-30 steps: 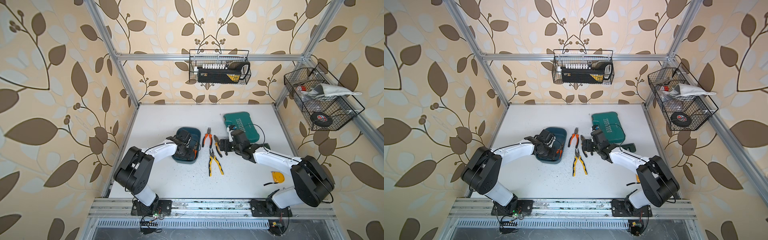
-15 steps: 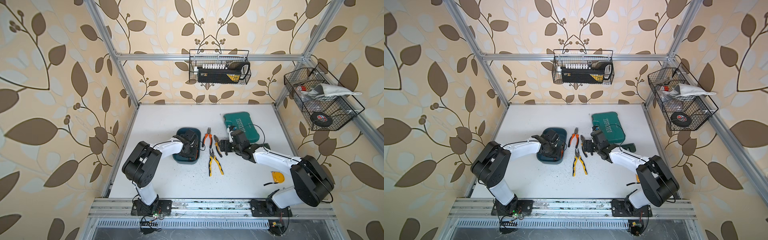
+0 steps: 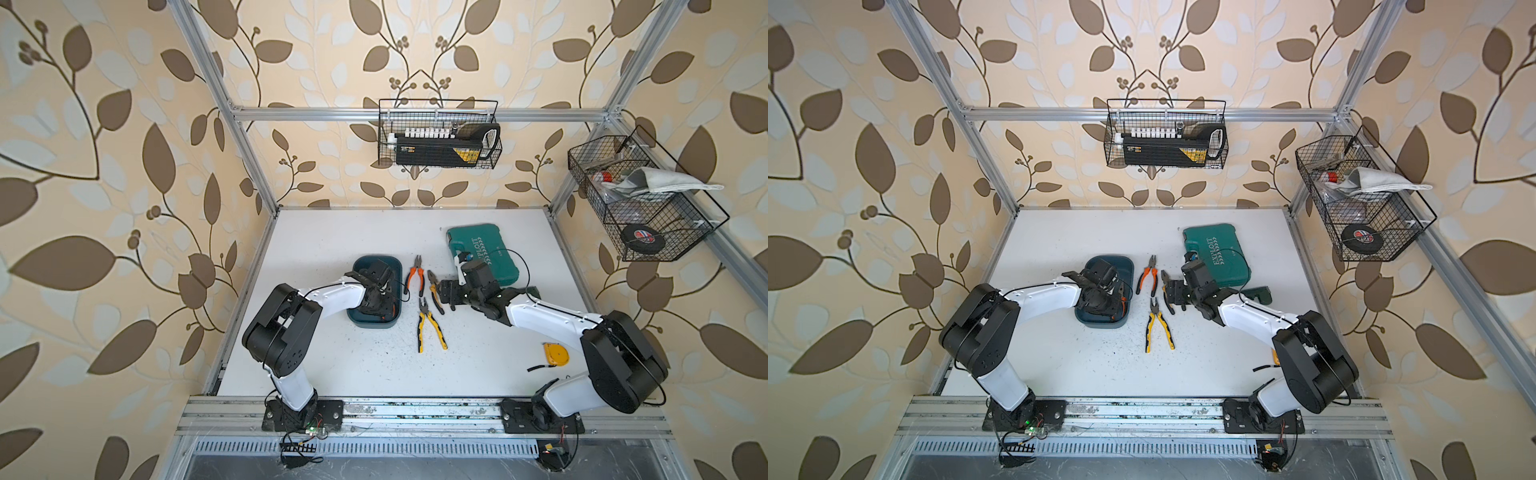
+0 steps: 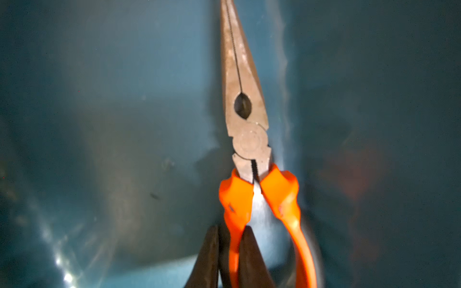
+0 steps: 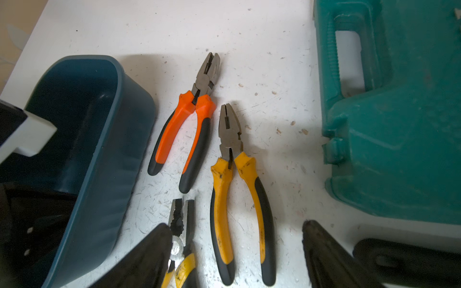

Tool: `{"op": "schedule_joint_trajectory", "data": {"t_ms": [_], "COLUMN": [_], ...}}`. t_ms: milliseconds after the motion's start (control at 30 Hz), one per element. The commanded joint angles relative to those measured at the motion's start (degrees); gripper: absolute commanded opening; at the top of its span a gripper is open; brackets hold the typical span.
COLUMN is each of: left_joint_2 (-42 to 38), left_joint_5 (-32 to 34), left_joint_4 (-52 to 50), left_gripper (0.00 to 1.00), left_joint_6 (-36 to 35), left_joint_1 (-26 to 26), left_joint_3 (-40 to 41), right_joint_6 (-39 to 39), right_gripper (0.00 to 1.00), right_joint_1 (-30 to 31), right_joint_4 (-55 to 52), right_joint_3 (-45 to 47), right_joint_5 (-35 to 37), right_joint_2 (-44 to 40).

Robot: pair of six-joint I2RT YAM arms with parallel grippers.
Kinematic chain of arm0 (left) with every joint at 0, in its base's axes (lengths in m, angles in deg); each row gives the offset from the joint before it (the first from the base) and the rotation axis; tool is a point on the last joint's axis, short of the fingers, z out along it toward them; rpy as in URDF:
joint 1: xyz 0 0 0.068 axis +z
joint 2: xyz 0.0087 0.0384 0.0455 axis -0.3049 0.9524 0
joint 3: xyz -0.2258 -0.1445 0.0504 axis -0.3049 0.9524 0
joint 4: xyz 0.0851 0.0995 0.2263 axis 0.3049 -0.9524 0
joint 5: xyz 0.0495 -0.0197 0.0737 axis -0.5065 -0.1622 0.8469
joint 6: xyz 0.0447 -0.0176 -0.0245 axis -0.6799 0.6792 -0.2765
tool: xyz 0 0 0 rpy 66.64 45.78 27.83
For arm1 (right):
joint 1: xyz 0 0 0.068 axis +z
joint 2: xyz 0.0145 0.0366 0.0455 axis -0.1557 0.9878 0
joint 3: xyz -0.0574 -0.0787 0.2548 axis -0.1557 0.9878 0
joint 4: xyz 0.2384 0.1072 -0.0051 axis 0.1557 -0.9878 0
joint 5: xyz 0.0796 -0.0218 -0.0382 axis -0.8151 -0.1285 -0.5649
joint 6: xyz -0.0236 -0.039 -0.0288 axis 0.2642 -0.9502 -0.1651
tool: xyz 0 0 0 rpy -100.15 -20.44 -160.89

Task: Take the pliers out of the storage box
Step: Pick up the pliers from the storage box.

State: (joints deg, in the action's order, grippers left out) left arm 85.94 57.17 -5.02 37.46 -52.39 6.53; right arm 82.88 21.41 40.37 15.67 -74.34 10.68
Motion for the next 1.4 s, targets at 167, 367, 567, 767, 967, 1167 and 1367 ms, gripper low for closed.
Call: {"op": "schedule_joint_trajectory", "data": {"t_ms": [167, 367, 567, 767, 967, 1167, 1367], "left_joint_2": [-10.87, -13.99, -15.95, -18.16, -19.83, -21.38, -23.19], "left_joint_5": [2.76, 5.19, 4.47, 2.76, -2.26, -4.12, -4.69], "left_joint_4": [0.58, 1.15, 0.28, 0.17, 0.30, 1.44, 1.71], "left_gripper": [0.00, 0.00, 0.00, 0.00, 0.00, 0.00, 0.00], "left_joint_6": [3.22, 4.39, 4.82, 5.19, 5.41, 6.50, 6.95], "left_joint_1": [-0.72, -0.70, -0.72, -0.72, -0.70, -0.70, -0.76], "left_joint_3": [2.67, 4.47, 3.48, 2.69, 1.79, 3.51, 4.64], "right_joint_6": [0.04, 0.85, 6.55, 18.66, 25.05, 28.57, 30.96], "right_gripper": [0.84, 0.85, 0.85, 0.85, 0.82, 0.79, 0.71], "right_joint_1": [-0.07, 0.01, 0.02, 0.98, 5.18, 7.42, 9.00], "right_joint_4": [-0.77, -0.47, -3.21, 0.45, 5.38, 8.05, 10.40], "right_joint_3": [-1.70, -1.92, -5.58, -7.07, -9.49, -13.75, -15.67], "right_joint_5": [0.43, -2.57, -10.89, -19.15, -20.60, -24.09, -24.28], "right_joint_2": [0.06, 0.31, 2.60, 1.65, 5.09, 11.96, 16.43]}}
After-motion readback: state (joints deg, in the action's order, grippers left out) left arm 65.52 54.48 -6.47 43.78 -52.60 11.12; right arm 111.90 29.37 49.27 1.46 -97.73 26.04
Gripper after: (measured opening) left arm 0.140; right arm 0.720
